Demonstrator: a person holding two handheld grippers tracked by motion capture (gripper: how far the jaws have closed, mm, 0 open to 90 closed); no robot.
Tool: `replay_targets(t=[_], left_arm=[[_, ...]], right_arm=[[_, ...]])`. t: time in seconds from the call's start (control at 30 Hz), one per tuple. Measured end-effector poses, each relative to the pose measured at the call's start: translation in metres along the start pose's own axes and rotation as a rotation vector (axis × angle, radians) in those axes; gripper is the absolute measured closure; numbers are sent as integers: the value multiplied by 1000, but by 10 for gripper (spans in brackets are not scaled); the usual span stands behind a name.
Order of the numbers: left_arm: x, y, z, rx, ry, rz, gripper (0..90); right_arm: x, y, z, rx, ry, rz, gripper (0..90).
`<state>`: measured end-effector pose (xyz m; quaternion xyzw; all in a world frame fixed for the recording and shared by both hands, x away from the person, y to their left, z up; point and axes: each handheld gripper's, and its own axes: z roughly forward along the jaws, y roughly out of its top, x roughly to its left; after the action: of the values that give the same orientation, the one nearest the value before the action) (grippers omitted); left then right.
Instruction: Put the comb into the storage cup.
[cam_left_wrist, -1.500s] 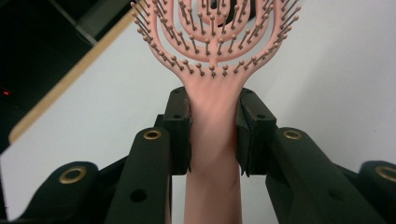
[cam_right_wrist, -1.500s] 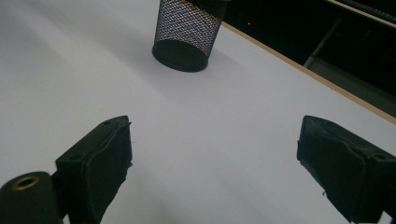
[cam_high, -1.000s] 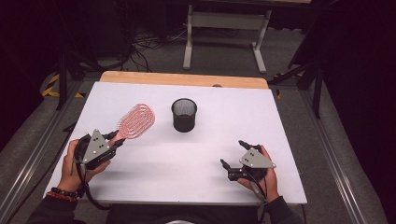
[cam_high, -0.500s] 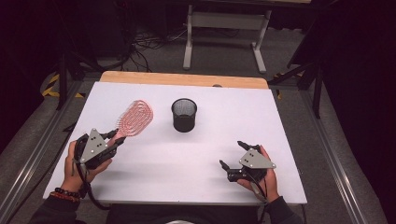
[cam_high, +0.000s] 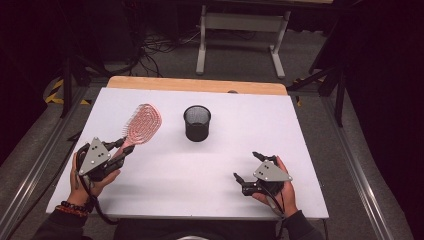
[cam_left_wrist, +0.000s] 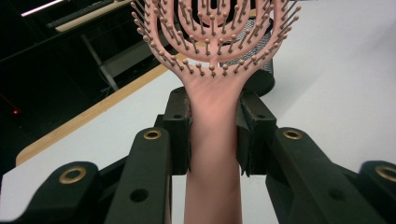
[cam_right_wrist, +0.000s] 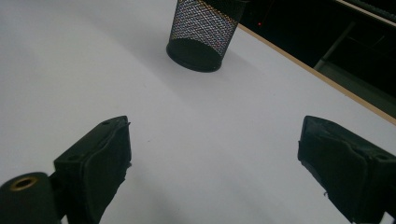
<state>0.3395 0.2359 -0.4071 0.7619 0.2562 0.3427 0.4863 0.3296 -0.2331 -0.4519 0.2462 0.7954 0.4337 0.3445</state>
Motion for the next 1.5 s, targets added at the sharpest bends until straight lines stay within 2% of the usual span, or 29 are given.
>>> replay_targets(t=[0.27, 0.3, 0.33, 0.5, 0.6, 0.67, 0.73, 0.93, 1.17, 1.2, 1.5], left_arm=[[2, 0, -2, -44, -11, -48, 696], [1, 0, -2, -77, -17, -72, 696], [1, 1, -2, -84, -21, -78, 696], [0, 2, -2, -107, -25, -89, 696], [-1, 1, -3, -150, -38, -101, 696], [-1, 1, -3, -154, -44, -101, 696], [-2, 1, -2, -169, -56, -117, 696], [-3, 1, 0, -192, -64, -119, 696], [-2, 2, 3, -229, -87, -150, 696], [-2, 2, 4, -234, -100, -154, 696], [-3, 5, 7, -250, -99, -162, 696]], right_arm=[[0, 0, 0, -3, -3, 8, 101], [0, 0, 0, -4, -4, 7, 101], [0, 0, 0, -4, -5, 7, 101], [0, 0, 0, -4, -5, 7, 101], [0, 0, 0, -2, -6, 2, 101], [0, 0, 0, -3, -6, 2, 101], [1, 0, 0, -2, -8, -1, 101], [1, 1, 0, -4, -7, -4, 99], [-1, 0, -2, -27, -19, 10, 92], [-1, 0, -2, -28, -20, 10, 92], [-1, 1, -2, -28, -29, 5, 92]])
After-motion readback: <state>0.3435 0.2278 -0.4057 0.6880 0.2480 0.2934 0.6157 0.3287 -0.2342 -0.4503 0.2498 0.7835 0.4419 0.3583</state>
